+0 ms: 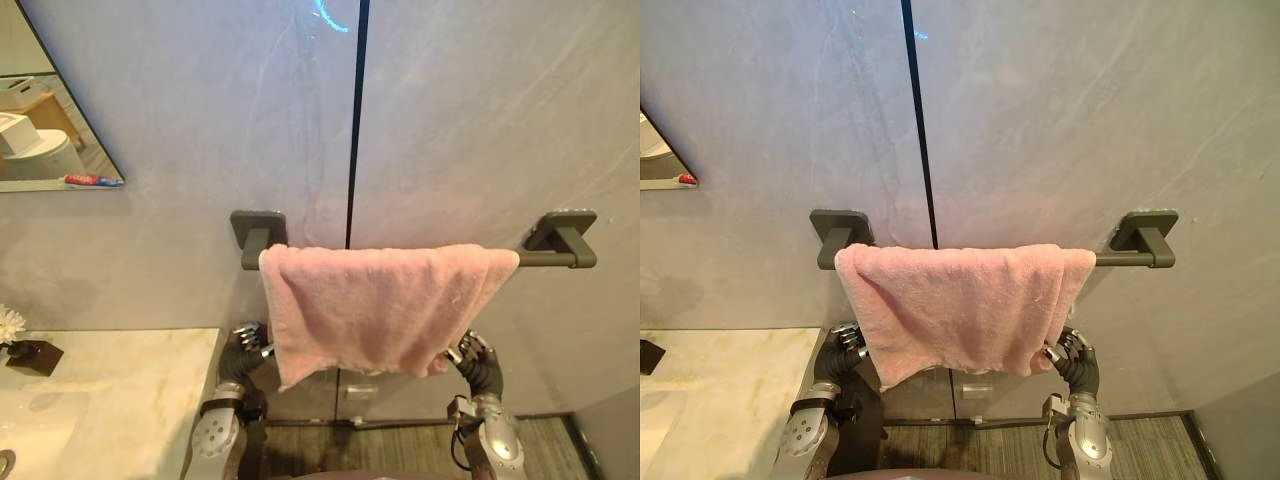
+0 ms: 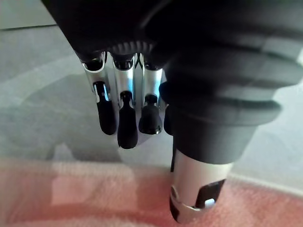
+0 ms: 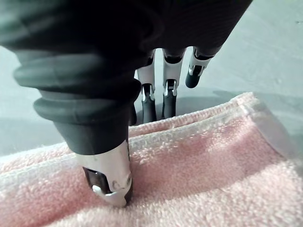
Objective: Organize washtable
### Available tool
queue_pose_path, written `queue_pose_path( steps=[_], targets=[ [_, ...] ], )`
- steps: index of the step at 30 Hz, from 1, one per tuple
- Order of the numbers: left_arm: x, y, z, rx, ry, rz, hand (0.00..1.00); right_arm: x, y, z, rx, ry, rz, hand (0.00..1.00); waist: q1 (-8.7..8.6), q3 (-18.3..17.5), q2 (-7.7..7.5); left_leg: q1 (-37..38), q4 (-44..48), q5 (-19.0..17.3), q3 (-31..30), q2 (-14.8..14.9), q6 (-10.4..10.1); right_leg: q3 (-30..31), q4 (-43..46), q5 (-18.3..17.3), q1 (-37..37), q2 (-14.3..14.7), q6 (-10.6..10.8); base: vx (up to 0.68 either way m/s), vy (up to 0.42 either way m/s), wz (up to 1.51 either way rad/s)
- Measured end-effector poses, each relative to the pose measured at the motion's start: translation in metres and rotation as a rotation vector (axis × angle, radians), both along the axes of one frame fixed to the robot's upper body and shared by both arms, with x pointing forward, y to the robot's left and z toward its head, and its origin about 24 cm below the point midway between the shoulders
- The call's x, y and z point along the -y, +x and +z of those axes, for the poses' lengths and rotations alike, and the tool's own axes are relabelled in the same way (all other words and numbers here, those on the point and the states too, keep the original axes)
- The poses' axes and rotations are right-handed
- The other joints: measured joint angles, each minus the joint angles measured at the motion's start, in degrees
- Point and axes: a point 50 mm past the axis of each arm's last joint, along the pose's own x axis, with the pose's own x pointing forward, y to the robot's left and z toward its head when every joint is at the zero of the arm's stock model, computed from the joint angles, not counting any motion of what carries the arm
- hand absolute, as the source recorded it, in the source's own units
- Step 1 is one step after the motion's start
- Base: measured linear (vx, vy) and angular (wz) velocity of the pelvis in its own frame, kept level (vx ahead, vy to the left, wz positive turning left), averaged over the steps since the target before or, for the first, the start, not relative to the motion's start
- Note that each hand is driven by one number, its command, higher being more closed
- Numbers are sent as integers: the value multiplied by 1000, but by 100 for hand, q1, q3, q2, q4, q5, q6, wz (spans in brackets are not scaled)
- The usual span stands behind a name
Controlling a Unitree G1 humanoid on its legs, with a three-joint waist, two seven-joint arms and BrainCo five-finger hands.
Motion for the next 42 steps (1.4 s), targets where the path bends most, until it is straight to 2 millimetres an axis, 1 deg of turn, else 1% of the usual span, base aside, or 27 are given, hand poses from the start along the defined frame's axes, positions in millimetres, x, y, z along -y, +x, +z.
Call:
queue_pose_path(
  steps=[3,4,6,8,10,13,15,16,17,19,20,21,22,25,27,28,32,34,37,39,40,41,42],
  targets=[
    [-2,0,2,12,-26,34,0,6,-4,4,1,-10,-55,0,47,1,5,-13,96,-66,-1,7,2,-47,24,-28,28,-7,8,0,0,0],
    [-4,1,6,29,-37,55,0,10,-5,9,16,-23,-83,0,93,2,7,-48,179,-137,-4,17,6,-59,90,-73,26,-10,22,0,0,0],
    [-5,1,13,59,-40,68,0,16,-7,15,34,-45,-121,0,109,1,7,-76,291,-212,-1,33,2,-72,164,-128,25,-13,11,0,0,0],
    [-11,-3,24,98,-28,104,0,23,-7,27,76,-69,-166,0,110,-5,11,-91,403,-319,3,51,7,-97,207,-196,77,-19,0,0,0,0],
    [-14,-6,30,123,-21,121,0,28,-9,36,108,-98,-200,0,110,-23,14,-93,457,-364,10,58,0,-102,266,-256,77,-49,9,35,23,3],
    [-19,-8,44,178,-10,161,0,38,-11,57,181,-152,-268,0,110,-29,22,-129,604,-433,1,85,-11,-147,382,-329,80,-53,3,44,8,6],
    [-23,-9,59,244,-1,193,0,44,-12,78,261,-189,-317,0,115,-33,24,-157,662,-461,-20,94,-15,-173,395,-349,91,-46,-4,44,-1,5],
    [-25,-8,70,294,6,209,0,46,-13,90,309,-216,-342,0,113,-37,25,-166,668,-461,-32,94,-14,-189,400,-350,89,-47,-5,37,-3,6],
    [-26,-9,77,330,9,219,0,47,-13,99,341,-239,-355,0,111,-38,26,-158,671,-460,-36,93,-14,-194,400,-350,83,-48,-5,61,2,3],
    [-28,-11,104,462,19,242,0,49,-11,133,502,-301,-396,0,109,-54,29,-107,686,-458,-38,87,-14,-172,406,-349,111,-47,-5,19,3,0],
    [-29,-12,112,502,23,244,0,49,-9,143,553,-319,-400,0,104,-66,33,-90,679,-457,-39,83,-14,-146,405,-349,125,-48,-5,0,0,0],
    [-30,-14,125,575,33,246,0,48,-9,159,647,-352,-408,0,97,-94,42,-59,668,-457,-39,76,-13,-119,401,-349,146,-47,-5,0,0,0],
    [-32,-14,137,640,42,246,0,50,-8,164,664,-380,-411,0,96,-98,48,-18,661,-456,-43,68,-12,-112,398,-349,183,-49,-5,0,0,0],
    [-33,-16,158,755,32,247,0,46,-3,167,684,-374,-381,0,91,-120,107,5,601,-453,-85,14,-6,-100,387,-349,175,-44,-5,-62,8,2],
    [-32,-16,158,759,14,236,0,46,-1,170,696,-377,-370,0,89,-114,154,16,577,-444,-83,-16,7,-84,374,-337,174,-72,15,-35,27,0],
    [-30,-16,164,787,10,214,0,46,0,171,698,-386,-357,0,89,-126,173,24,576,-443,-76,-27,9,-74,371,-330,177,-81,25,-14,33,-3],
    [-28,-14,164,796,-74,182,0,45,5,176,699,-424,-277,0,38,-139,193,25,572,-429,-70,-35,25,-63,372,-313,182,-84,40,0,0,0],
    [-27,-14,163,799,-148,164,0,43,8,177,709,-403,-207,0,8,-140,194,17,562,-404,-68,-42,34,-55,379,-295,180,-82,32,-16,3,0],
    [-24,-12,164,793,-172,126,0,42,10,176,713,-373,-172,0,-24,-140,195,8,564,-389,-60,-64,38,-38,379,-270,172,-73,28,-38,16,-3],
    [-18,-11,164,794,-173,66,0,42,12,177,710,-382,-140,0,-24,-142,197,12,568,-387,-24,-64,43,10,376,-245,161,-71,35,-43,21,-9],
    [-11,-11,166,804,-164,-15,0,41,13,177,709,-390,-117,0,-43,-147,205,12,568,-386,-1,-65,45,42,374,-234,145,-70,44,-52,25,-17],
    [3,-9,170,821,-151,-155,0,37,16,180,712,-418,-49,0,-67,-168,235,5,564,-386,49,-67,45,99,378,-221,77,-70,55,-47,26,-18],
    [12,-6,174,846,-131,-234,0,33,18,184,727,-445,6,0,-122,-181,250,6,560,-387,69,-71,46,121,372,-212,75,-73,63,-49,33,-16]
  ],
)
